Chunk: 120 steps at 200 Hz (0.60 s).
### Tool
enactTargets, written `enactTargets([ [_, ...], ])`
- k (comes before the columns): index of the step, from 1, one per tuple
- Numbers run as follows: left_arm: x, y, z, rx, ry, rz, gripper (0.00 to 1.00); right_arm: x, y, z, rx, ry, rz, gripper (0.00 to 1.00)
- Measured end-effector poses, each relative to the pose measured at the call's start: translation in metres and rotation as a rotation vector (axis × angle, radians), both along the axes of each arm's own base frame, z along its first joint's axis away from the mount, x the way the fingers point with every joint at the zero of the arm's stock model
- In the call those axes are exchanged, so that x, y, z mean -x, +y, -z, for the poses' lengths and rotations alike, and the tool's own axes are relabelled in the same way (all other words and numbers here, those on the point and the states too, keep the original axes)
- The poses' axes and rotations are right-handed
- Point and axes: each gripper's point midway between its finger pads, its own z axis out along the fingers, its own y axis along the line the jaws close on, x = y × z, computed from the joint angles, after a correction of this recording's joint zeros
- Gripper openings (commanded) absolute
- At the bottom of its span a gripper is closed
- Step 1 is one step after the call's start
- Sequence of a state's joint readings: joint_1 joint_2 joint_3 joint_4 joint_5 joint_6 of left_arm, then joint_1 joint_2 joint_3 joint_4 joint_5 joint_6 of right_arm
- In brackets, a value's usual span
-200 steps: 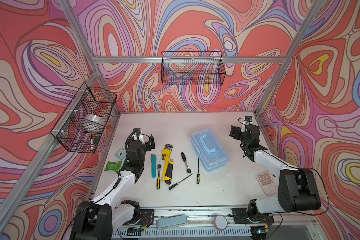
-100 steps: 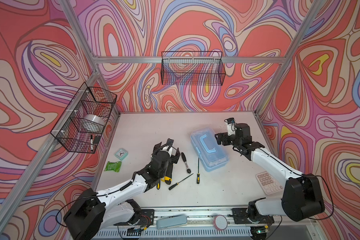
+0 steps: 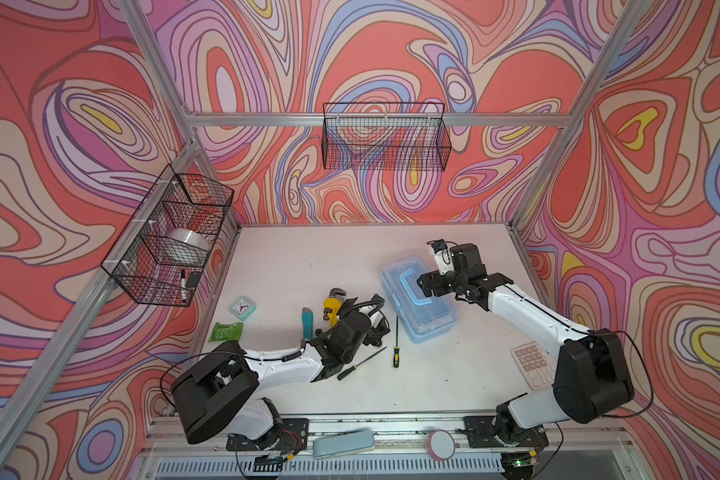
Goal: Pack the tool kit
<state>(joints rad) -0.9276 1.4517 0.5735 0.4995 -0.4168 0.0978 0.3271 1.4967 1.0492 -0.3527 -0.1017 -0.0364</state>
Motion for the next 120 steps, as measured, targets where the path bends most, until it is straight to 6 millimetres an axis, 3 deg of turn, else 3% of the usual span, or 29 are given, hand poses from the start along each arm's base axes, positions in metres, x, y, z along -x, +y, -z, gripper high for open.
enactTargets([
  [61,0.001,-0.022,0.014,-0.012,0.02,0.054,0.97,0.003,0.0,0.014,0.042,0.056,-0.014,0.97],
  [120,-0.012,-0.041,0.002,0.002,0.01,0.054,0.96,-0.009,0.002,0.016,0.042,0.056,0.016,0.9],
])
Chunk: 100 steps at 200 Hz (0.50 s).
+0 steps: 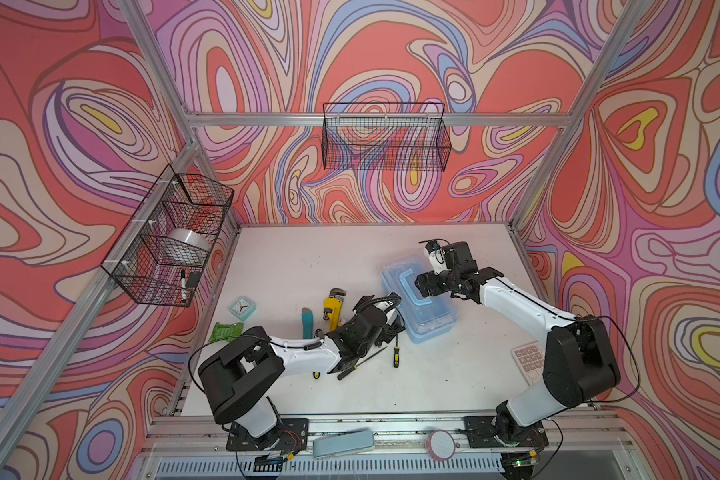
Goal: Pack the tool kit
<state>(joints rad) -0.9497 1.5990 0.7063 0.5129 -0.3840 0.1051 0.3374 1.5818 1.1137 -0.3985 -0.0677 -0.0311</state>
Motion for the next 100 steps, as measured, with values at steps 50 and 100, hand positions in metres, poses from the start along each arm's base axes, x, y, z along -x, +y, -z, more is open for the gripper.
enactTargets([
  [50,-0.002,-0.002,0.013,-0.027,0.018,-0.002,0.98,0.0,0.002,0.001,-0.008,0.001,0.007,0.86],
  [100,-0.004,0.001,0.013,-0.033,0.009,-0.022,0.99,0.0,0.002,0.002,-0.03,-0.007,0.015,0.82],
])
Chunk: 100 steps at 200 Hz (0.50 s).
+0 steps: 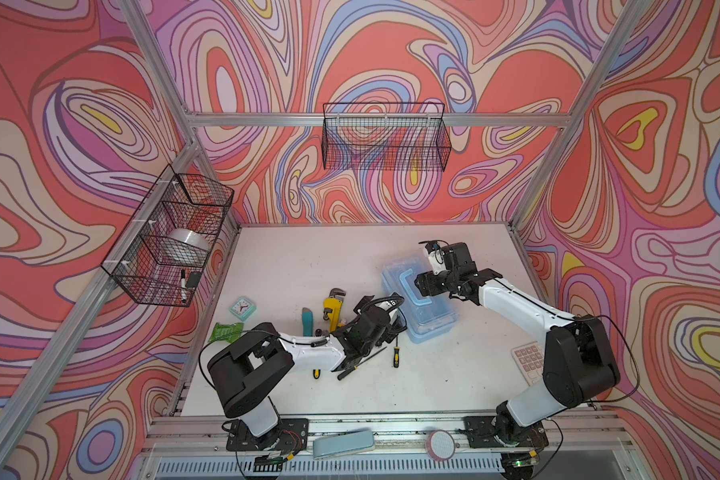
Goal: Pack the tool kit
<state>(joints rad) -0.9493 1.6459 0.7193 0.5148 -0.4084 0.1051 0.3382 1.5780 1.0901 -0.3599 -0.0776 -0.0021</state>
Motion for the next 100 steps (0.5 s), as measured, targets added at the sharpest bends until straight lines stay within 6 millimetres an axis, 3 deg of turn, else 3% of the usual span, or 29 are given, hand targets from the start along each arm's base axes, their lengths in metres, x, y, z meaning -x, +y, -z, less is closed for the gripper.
enactTargets([
  [100,0.001,-0.001,0.001,0.083,0.081,0.046,0.91,-0.004,-0.013,0.0,-0.041,-0.017,0.041,0.8],
])
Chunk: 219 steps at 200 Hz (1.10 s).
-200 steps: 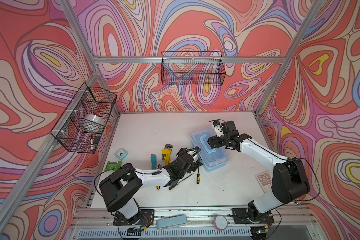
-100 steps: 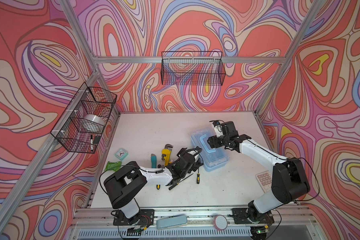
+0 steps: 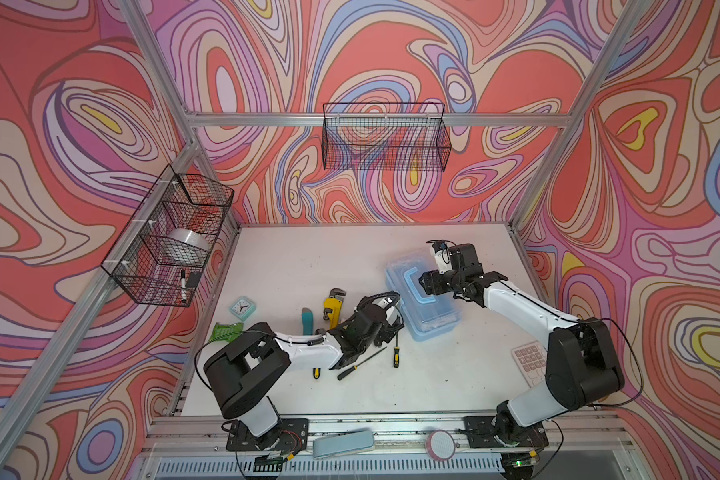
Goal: Pack the tool kit
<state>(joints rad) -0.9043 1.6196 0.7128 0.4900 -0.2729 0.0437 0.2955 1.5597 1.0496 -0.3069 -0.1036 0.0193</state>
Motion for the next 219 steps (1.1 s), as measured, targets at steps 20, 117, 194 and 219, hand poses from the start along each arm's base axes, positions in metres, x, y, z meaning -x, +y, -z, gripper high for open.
enactTargets([
  [20,0.001,-0.001,-0.002,0.029,0.024,0.011,0.9,0.0,-0.001,0.0,-0.003,0.001,0.002,0.79],
  [117,0.004,-0.001,0.014,0.013,0.067,0.018,0.89,-0.003,-0.008,0.0,-0.054,0.017,0.021,0.77],
  [194,-0.004,-0.003,0.008,0.234,0.228,0.04,0.83,-0.007,-0.014,-0.001,-0.104,0.018,0.03,0.77],
  [219,-0.003,-0.008,-0.002,0.342,0.287,0.059,0.81,-0.01,-0.017,-0.001,-0.129,0.01,0.036,0.77],
])
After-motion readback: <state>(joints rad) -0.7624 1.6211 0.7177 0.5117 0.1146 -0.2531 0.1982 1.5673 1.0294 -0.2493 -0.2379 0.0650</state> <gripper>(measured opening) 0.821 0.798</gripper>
